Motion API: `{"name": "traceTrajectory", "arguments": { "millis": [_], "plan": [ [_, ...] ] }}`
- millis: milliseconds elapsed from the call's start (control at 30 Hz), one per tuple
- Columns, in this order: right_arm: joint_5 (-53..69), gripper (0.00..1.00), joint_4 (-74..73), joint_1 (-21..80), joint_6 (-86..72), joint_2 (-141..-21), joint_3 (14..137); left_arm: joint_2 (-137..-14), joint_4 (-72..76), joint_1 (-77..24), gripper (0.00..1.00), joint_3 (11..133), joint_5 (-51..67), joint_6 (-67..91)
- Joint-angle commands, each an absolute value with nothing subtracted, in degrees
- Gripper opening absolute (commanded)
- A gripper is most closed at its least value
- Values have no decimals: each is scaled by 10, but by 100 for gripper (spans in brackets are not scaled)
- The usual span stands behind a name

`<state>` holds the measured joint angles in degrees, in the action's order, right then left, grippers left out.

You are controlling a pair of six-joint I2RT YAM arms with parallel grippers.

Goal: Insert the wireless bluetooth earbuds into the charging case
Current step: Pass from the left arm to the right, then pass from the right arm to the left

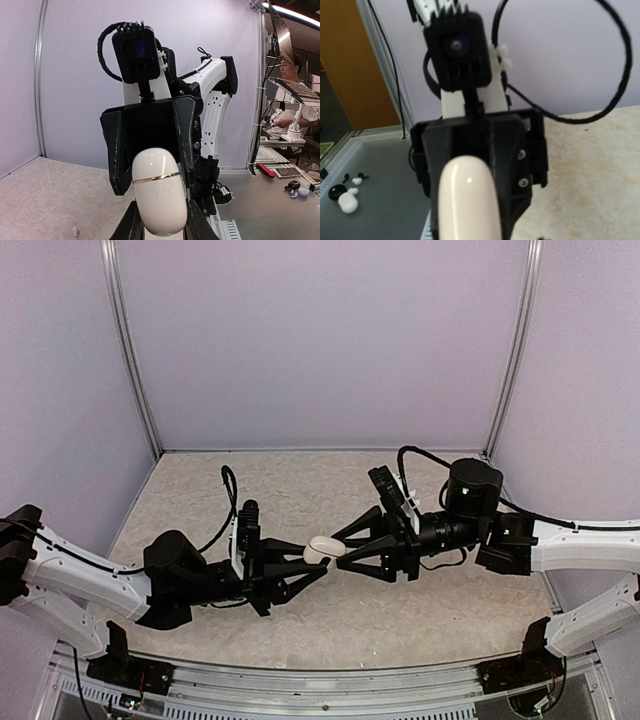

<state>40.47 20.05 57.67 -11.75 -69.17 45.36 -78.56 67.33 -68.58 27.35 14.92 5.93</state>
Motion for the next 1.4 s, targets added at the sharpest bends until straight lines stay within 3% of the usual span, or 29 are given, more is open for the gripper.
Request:
{"name": "traceTrajectory", "arguments": {
  "millis": [0, 200, 400, 600, 800, 933, 1367],
  "plan": [
    [416, 44, 210, 585, -121, -702, 470, -790, 679, -688, 11, 291, 146, 49],
    [412, 33, 209, 586, -119, -697, 468, -792, 661, -693, 12, 295, 135, 35],
    [402, 23, 191, 586, -108, -691, 468, -779, 618, -693, 27, 298, 113, 26],
    [387, 20, 166, 586, -94, -686, 470, -758, 572, -694, 36, 297, 99, 19],
    [381, 17, 151, 586, -87, -686, 471, -752, 555, -694, 37, 303, 91, 20],
    [379, 17, 145, 586, -84, -685, 472, -754, 540, -694, 43, 316, 92, 24],
    [374, 16, 145, 586, -80, -680, 470, -765, 536, -694, 25, 322, 89, 24]
  ]
}}
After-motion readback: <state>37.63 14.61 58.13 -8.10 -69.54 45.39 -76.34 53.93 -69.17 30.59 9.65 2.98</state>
